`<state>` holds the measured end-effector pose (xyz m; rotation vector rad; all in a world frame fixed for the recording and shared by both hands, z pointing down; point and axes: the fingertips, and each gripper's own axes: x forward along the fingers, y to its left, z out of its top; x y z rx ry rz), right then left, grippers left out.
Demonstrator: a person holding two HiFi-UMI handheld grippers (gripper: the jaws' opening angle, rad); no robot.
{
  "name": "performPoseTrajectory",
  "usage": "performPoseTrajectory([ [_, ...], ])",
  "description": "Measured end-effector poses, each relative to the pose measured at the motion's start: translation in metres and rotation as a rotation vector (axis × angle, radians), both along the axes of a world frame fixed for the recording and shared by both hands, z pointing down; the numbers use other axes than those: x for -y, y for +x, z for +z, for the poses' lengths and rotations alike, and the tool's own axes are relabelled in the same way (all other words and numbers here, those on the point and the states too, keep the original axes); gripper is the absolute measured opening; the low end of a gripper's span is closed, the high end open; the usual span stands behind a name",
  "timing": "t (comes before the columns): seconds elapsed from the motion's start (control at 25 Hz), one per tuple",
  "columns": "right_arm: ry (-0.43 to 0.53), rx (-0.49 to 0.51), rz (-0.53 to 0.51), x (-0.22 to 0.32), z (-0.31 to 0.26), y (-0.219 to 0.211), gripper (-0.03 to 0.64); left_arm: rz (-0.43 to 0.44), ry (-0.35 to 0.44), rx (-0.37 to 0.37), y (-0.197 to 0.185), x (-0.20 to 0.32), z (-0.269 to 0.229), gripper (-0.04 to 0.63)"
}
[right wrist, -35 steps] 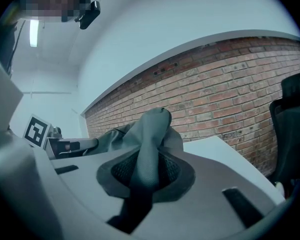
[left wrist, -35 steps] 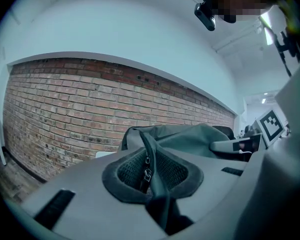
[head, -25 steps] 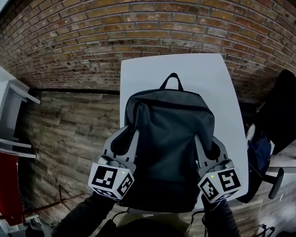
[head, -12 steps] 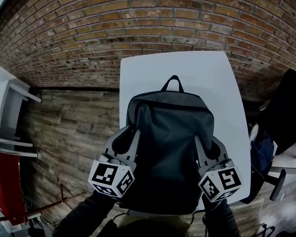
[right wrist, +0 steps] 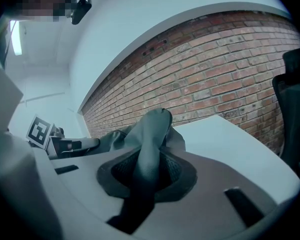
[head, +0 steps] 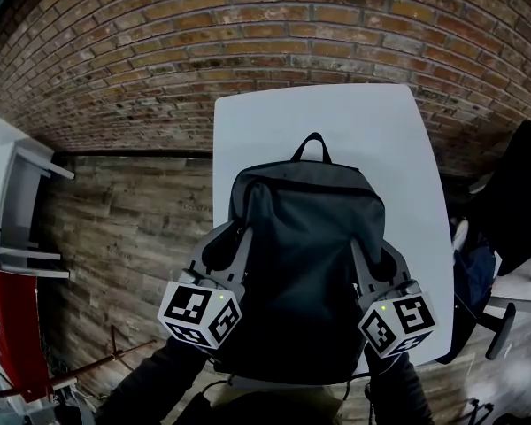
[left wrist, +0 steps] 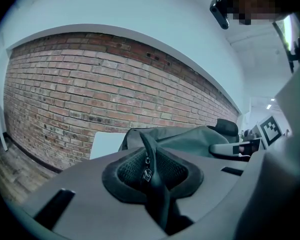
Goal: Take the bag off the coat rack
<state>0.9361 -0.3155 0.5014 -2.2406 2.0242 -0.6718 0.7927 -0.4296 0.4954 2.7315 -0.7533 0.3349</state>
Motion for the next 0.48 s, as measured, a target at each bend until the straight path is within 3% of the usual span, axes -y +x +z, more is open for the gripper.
performPoseTrajectory([
  [0.48, -0.045, 0.031, 0.007, 0.007, 0.018, 0.006, 0.044, 0.001, -0.060, 0.018, 0.005, 0.011, 0.020, 0.072],
])
